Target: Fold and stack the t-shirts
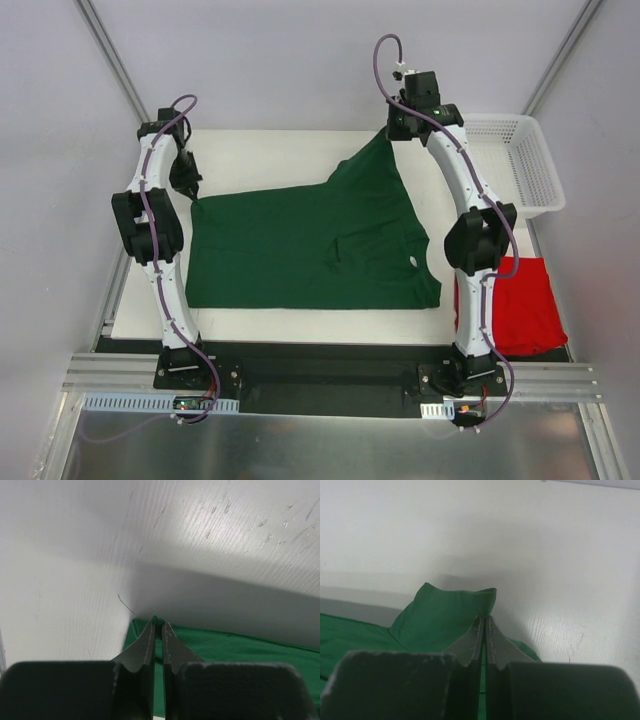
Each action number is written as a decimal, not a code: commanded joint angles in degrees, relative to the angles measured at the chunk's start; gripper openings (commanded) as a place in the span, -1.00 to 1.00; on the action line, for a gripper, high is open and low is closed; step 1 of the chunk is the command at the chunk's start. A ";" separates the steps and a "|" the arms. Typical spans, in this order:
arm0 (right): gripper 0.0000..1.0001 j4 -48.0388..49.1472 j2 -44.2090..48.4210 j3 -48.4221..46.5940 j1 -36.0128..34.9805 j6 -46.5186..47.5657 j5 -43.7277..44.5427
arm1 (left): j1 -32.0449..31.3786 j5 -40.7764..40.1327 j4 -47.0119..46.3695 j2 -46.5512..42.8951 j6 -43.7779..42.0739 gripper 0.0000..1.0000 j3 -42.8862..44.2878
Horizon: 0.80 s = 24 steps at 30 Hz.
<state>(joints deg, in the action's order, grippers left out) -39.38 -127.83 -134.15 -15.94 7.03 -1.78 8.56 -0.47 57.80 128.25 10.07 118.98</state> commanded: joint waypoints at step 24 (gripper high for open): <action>-0.98 -4.13 14.36 6.09 -0.75 3.17 1.43 | -0.56 1.78 1.17 -14.69 0.83 -1.00 -2.60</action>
<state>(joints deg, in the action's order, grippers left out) -43.09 -119.85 -129.29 -16.19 9.13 -1.58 8.56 -0.10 57.98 117.25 10.11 117.93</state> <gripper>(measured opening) 0.019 0.025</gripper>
